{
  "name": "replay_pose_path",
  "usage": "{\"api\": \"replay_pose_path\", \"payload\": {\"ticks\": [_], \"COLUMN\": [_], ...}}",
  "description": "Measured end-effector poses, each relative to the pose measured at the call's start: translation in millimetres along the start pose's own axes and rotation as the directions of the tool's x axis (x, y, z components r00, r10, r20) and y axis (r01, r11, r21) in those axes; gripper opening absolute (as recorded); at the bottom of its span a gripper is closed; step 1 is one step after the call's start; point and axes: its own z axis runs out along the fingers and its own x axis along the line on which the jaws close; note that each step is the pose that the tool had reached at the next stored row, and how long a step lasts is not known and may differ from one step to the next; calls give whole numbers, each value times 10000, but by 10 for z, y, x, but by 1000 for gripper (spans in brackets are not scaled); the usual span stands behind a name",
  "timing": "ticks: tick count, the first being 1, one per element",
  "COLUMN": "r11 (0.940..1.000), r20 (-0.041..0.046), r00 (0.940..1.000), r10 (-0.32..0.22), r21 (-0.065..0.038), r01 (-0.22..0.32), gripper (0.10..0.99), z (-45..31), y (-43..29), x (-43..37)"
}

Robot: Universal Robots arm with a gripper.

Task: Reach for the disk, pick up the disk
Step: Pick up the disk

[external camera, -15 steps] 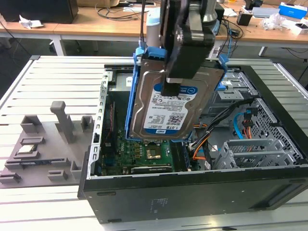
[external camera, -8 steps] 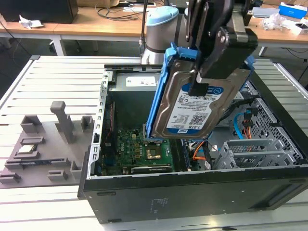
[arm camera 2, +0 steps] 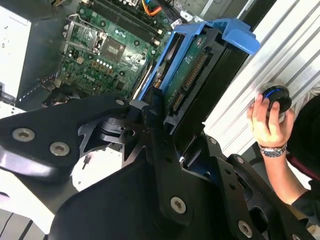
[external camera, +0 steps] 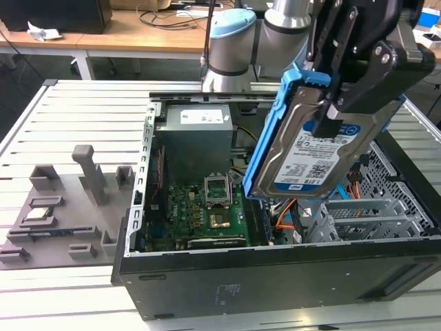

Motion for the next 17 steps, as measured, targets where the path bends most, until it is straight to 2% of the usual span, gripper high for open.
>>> {"api": "replay_pose_path", "payload": {"ticks": [8,11,17], "r11": [10000,10000,10000], "r20": [-1,0,-1], "r00": [10000,10000,10000], "r10": [-2,-1,-2], "r21": [0,0,0], "r01": [2,1,2], "gripper": [365,365,365], "z": [-9,-14,-22], "y": [-236,-370,-561], "x": [1,2,2]}}
